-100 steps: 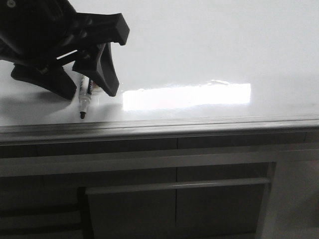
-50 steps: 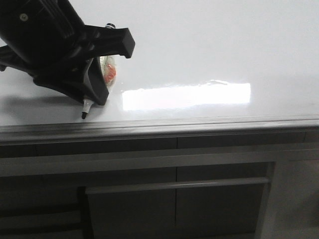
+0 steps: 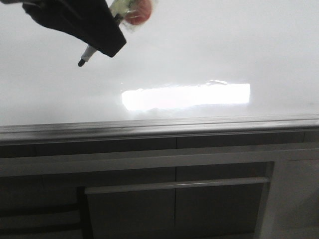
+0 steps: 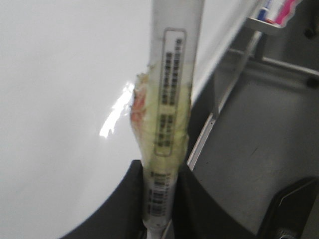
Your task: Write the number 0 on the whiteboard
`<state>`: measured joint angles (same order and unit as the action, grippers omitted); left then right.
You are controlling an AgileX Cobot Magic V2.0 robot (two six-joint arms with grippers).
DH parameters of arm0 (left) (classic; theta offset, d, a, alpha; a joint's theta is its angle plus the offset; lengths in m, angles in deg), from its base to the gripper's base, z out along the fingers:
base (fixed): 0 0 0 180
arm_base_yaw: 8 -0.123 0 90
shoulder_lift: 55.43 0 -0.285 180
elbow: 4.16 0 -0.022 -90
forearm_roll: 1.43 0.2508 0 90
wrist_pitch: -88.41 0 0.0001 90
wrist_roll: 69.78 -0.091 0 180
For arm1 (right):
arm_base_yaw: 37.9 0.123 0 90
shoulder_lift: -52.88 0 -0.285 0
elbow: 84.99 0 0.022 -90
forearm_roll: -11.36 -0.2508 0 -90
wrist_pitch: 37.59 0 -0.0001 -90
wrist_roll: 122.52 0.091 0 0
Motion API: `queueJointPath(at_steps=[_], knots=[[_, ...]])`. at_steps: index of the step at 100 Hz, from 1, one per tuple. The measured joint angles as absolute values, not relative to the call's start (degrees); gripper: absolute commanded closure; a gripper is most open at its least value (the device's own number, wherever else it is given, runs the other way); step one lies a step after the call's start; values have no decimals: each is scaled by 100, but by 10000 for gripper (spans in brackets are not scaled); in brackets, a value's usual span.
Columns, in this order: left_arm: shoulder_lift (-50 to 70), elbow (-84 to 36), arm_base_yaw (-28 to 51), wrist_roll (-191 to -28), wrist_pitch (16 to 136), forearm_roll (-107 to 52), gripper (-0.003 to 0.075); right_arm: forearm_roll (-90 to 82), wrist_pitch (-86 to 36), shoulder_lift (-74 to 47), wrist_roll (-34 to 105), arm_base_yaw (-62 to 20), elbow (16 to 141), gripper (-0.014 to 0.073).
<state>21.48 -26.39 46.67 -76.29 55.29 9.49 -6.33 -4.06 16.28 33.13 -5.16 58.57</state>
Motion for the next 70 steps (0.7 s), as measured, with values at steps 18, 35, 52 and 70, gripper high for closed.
queueJointPath(at_steps=[18, 35, 52, 70], knots=[[1887, -2639, 5412, -8680, 4995, 1359, 740, -624, -278, 256, 2549, 661, 6578, 230], [1764, -2639, 5722, -8804, 4407, 1643, 739, 37, -278, -773, 2325, 1405, 7252, 210], [1492, -2639, 5786, -8837, 4092, 1681, 740, 182, -278, -1306, 2282, 1518, 7756, 211], [1184, -2639, 5786, -8859, 4160, 1634, 739, 182, -155, -1562, 2216, 1668, 7806, 211]])
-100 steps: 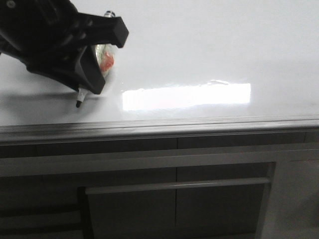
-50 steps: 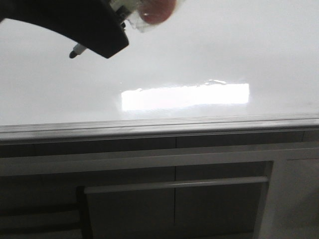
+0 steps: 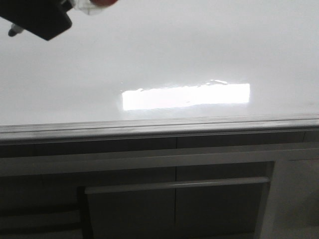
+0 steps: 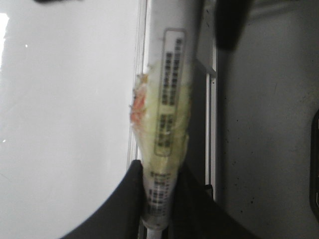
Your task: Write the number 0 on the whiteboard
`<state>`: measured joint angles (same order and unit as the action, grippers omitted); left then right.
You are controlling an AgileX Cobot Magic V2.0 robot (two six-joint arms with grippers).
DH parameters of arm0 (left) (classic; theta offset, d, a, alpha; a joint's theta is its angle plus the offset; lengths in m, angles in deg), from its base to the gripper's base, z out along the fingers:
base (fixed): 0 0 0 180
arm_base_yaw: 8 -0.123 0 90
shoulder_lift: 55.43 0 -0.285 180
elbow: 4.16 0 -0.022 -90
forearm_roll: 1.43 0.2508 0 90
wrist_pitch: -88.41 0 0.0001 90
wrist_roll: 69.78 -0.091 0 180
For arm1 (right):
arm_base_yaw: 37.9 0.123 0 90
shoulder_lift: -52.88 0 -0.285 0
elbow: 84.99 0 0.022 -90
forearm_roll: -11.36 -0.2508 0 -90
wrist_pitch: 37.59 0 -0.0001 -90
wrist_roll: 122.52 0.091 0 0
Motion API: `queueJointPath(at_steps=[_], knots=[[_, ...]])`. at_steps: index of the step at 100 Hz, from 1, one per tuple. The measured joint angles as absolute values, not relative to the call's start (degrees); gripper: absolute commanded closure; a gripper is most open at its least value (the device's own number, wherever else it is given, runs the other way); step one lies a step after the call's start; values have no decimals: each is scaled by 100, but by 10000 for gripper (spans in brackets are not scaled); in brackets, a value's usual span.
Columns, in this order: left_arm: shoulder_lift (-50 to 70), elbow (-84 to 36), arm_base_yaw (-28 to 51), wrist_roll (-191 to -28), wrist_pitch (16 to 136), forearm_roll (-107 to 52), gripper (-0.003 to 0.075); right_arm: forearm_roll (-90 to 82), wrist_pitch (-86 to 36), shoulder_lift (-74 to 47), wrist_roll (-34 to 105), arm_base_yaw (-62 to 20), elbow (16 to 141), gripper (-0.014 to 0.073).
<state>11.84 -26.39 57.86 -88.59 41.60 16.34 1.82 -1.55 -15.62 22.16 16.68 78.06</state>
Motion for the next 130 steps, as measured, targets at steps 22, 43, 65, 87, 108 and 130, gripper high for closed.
queueJointPath(at_steps=[22, 43, 65, 87, 108, 130], knots=[[1148, -2639, 5786, -9122, 4205, 1373, 739, 182, -303, -1864, 2031, 2081, 7806, 212], [1148, -2639, 5797, -9392, 4252, 1054, 739, 182, -556, -2001, 1987, 2090, 7806, 214], [1148, -2639, 5797, -9401, 4252, 1033, 739, 182, -646, -2036, 1982, 2090, 7806, 339], [1148, -2648, 5797, -9426, 4231, 1011, 739, 236, -598, -2059, 1982, 2090, 7809, 484], [1148, -2648, 5797, -9426, 4231, 1000, 739, 427, -577, -2059, 1960, 2125, 7809, 475], [1148, -2648, 5797, -9437, 4231, 992, 739, 654, -339, -2059, 1960, 2127, 7819, 311]])
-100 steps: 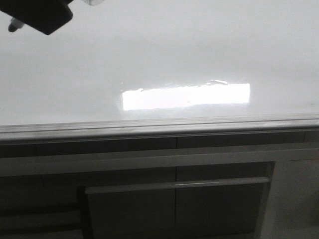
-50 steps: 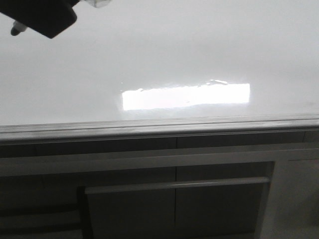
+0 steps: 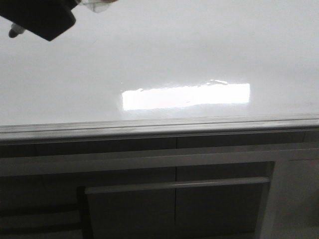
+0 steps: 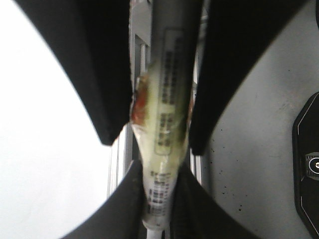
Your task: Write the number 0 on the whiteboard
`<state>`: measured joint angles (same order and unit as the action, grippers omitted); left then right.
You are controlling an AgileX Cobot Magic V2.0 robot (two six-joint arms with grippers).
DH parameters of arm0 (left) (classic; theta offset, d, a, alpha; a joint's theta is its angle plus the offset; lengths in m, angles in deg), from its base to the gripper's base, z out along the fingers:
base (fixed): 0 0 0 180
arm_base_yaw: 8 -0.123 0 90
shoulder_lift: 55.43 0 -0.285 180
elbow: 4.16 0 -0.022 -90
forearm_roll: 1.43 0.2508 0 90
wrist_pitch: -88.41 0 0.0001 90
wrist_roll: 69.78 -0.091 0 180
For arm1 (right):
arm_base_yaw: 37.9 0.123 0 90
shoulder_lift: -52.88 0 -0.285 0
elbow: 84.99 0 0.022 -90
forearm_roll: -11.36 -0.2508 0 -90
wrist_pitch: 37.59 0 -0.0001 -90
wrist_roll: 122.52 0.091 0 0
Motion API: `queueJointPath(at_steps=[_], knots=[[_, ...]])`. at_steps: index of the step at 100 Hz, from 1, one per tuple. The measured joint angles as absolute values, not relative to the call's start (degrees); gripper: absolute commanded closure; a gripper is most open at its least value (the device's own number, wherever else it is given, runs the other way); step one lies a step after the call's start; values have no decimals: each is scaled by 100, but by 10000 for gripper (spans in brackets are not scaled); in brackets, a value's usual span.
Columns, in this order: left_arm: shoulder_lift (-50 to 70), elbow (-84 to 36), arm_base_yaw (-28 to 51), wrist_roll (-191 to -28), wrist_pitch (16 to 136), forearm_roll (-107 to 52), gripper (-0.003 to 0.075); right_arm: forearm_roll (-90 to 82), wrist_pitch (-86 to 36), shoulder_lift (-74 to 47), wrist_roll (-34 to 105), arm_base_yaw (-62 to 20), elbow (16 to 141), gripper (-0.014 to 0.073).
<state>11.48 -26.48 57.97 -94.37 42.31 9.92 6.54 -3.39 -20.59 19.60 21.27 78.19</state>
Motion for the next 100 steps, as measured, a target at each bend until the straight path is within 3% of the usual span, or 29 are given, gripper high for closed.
queueJointPath(at_steps=[30, 39, 61, 80, 87, 100], knots=[[1148, -2648, 5797, -9436, 4231, 992, 739, 699, -265, -2059, 1960, 2127, 7819, 314], [1148, -2648, 5797, -9436, 4231, 992, 739, 702, -265, -2059, 1960, 2127, 7819, 383], [1148, -2648, 5797, -9426, 4231, 992, 739, 714, -244, -2059, 1946, 2127, 7819, 657], [1148, -2648, 5797, -9344, 4231, 1004, 731, 714, -244, -2059, 1946, 2127, 7819, 668], [1148, -2648, 5797, -9240, 4242, 1013, 663, 714, -244, -2059, 1959, 2127, 7819, 668], [1143, -2661, 5797, -8984, 4344, 1026, 413, 714, -231, -2070, 2220, 2027, 7819, 668]])
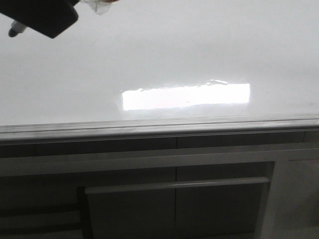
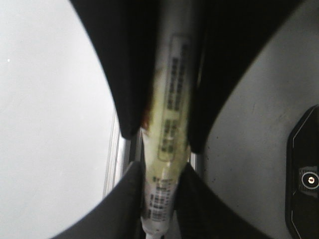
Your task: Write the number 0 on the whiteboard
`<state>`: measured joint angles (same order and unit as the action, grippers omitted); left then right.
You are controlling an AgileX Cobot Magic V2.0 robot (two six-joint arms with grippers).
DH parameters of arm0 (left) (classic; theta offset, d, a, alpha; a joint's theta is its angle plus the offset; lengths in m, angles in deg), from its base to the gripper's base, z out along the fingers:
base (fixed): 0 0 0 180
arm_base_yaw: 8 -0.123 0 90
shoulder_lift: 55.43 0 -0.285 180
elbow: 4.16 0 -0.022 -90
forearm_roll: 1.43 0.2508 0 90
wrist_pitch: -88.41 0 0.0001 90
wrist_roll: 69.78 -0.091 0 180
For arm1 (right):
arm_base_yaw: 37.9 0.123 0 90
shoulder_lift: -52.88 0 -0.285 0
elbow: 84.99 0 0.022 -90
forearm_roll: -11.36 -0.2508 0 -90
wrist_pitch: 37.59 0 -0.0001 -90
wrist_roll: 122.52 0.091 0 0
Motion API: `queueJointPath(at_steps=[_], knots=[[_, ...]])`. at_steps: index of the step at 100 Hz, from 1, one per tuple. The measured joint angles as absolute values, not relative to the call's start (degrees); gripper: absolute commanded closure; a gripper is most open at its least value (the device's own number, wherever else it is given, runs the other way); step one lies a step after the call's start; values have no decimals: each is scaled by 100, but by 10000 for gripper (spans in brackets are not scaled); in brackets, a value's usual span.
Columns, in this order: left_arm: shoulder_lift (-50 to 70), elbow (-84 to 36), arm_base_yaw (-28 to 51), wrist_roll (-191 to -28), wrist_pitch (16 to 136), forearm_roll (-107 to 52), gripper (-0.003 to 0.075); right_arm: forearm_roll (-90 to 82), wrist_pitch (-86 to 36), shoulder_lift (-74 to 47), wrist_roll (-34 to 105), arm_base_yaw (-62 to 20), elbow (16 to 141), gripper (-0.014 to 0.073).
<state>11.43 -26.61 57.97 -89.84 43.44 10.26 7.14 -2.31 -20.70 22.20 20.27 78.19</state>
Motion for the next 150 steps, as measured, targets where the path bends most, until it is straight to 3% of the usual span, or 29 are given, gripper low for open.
queueJointPath(at_steps=[5, 12, 27, 39, 64, 88, 150], knots=[[1119, -2661, 5797, -8905, 4419, 1016, 325, 714, -205, -2082, 2443, 1893, 7819, 668], [1021, -2661, 5797, -8844, 4505, 995, 276, 714, -181, -2082, 2746, 1588, 7762, 668], [642, -2661, 5797, -8783, 4673, 981, 284, 676, -98, -2082, 3164, 828, 7623, 667], [186, -2661, 5797, -8421, 4709, 1048, 384, 471, -47, -2059, 3257, 361, 7623, 653], [-1272, -3254, 5797, -5487, 4783, 3036, 737, 236, -544, -1988, 4237, -333, 7621, 648], [-2498, -4090, 5797, -3641, 4783, 4317, 740, 213, -1363, -2258, 4496, -541, 7621, 648], [-3009, -4253, 5797, -3459, 4788, 4376, 740, 187, -2622, -3244, 4533, -666, 7621, 639]])
